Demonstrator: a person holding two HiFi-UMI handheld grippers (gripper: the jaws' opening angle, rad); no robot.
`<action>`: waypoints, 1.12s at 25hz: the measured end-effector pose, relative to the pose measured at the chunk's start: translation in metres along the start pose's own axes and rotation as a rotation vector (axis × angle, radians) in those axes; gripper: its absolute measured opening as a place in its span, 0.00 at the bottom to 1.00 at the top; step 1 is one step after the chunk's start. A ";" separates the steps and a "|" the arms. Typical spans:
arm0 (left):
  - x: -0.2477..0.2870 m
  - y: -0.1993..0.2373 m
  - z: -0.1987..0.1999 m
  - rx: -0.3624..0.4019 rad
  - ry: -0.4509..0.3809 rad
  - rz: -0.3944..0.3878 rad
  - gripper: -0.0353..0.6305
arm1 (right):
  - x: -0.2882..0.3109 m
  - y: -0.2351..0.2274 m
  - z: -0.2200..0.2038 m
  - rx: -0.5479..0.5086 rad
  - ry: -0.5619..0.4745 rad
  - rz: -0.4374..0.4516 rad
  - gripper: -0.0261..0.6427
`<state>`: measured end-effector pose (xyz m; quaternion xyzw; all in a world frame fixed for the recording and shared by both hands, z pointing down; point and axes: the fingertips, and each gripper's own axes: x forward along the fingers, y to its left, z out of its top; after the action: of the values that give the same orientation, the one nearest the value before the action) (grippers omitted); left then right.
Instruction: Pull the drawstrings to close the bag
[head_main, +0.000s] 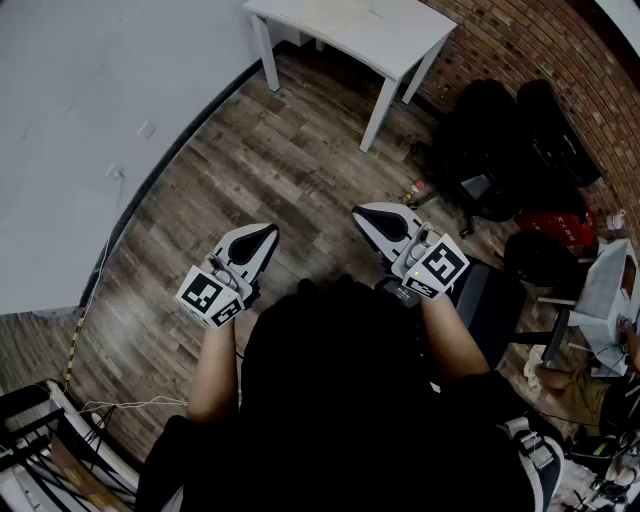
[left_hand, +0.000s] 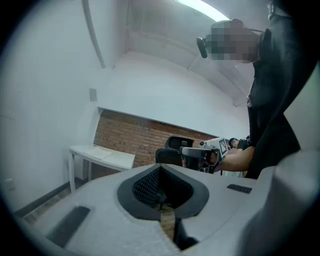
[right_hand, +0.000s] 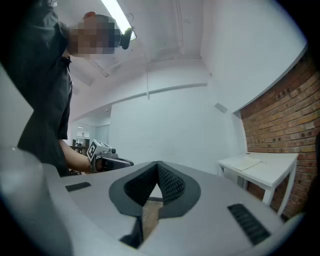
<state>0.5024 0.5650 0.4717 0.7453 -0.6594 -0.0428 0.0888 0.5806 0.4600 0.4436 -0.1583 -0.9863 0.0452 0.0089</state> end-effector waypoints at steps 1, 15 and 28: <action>-0.001 0.000 -0.002 0.001 -0.003 0.001 0.06 | 0.002 0.003 -0.001 -0.001 -0.001 0.002 0.05; 0.005 0.014 0.014 0.027 -0.043 -0.043 0.06 | -0.002 0.011 -0.005 -0.010 0.000 -0.078 0.05; 0.026 0.063 -0.001 -0.153 -0.109 -0.019 0.06 | 0.005 -0.030 0.002 -0.023 0.004 -0.111 0.05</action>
<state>0.4450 0.5325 0.4863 0.7390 -0.6511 -0.1346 0.1090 0.5666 0.4326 0.4448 -0.1035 -0.9940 0.0331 0.0116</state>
